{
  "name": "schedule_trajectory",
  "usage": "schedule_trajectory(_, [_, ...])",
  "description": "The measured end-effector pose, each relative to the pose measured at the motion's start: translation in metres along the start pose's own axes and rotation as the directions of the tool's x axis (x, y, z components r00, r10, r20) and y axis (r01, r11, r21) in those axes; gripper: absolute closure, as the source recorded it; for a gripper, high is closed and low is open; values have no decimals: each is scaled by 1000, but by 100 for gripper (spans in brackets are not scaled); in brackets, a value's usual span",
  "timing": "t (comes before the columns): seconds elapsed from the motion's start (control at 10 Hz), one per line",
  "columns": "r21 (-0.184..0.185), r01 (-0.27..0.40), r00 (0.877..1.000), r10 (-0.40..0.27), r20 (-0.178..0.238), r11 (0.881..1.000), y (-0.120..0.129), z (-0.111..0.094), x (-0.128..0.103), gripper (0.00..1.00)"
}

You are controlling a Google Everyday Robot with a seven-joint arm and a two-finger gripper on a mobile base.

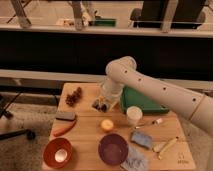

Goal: Place brush in purple bowl

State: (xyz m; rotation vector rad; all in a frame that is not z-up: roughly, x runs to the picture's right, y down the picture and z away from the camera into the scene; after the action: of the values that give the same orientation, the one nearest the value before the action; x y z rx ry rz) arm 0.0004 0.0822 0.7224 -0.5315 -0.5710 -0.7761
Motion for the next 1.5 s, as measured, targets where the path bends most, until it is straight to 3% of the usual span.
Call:
schedule_trajectory(0.8, [5,-26,999,25,37,1000,22,-28,-6,100])
schedule_trajectory(1.5, [-15,-45,996,46,83,999,52,-50,-24,100])
